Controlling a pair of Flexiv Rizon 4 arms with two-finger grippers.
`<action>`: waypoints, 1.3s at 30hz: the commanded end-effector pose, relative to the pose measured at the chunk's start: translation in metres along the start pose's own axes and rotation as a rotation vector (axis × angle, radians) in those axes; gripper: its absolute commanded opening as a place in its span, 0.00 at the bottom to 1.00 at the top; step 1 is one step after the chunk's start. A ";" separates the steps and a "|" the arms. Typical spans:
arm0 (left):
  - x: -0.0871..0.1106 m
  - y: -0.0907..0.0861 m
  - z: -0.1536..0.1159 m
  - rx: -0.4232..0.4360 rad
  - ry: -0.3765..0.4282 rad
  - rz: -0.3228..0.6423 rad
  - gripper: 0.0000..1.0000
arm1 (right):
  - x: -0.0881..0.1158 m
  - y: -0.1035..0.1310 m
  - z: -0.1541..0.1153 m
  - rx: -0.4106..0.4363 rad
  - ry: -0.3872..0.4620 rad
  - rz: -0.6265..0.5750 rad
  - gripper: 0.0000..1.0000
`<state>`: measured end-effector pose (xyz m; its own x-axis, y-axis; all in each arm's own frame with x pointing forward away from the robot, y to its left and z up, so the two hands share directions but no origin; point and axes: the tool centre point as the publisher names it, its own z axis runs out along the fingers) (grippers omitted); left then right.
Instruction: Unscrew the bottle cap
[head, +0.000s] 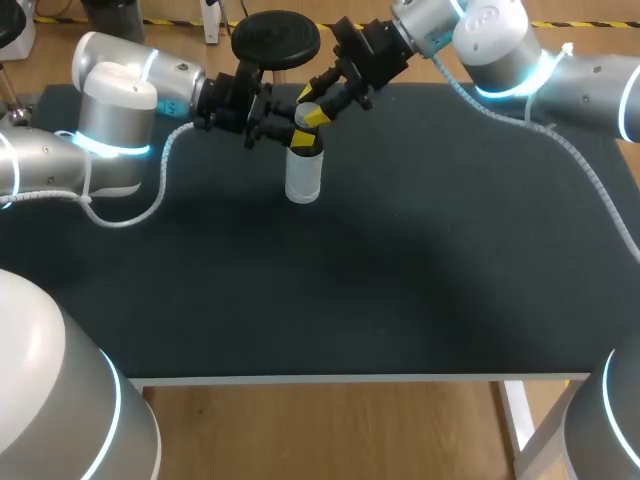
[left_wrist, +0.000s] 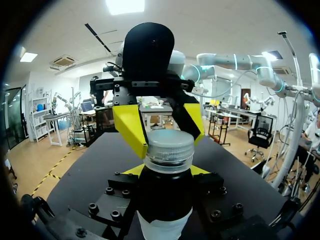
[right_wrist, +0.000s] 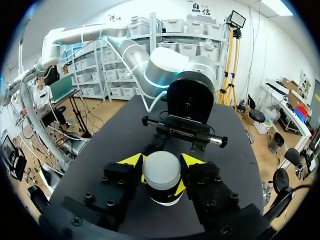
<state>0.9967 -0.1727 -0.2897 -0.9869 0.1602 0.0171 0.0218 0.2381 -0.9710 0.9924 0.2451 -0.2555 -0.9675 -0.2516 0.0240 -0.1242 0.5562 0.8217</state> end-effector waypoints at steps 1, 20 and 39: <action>-0.004 0.000 -0.002 -0.001 0.000 -0.001 0.00 | 0.001 0.001 0.002 0.001 0.015 -0.009 0.00; -0.004 0.000 -0.002 -0.001 0.000 -0.001 0.00 | -0.017 0.014 -0.002 0.052 0.412 -0.326 0.00; -0.004 0.000 -0.002 -0.001 0.000 -0.001 0.00 | -0.012 -0.006 -0.055 0.050 0.262 -0.275 0.00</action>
<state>0.9997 -0.1710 -0.2891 -0.9876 0.1561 0.0166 0.0214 0.2388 -0.9708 1.0259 0.2159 -0.2270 -0.7726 -0.6347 -0.0156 -0.4031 0.4715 0.7843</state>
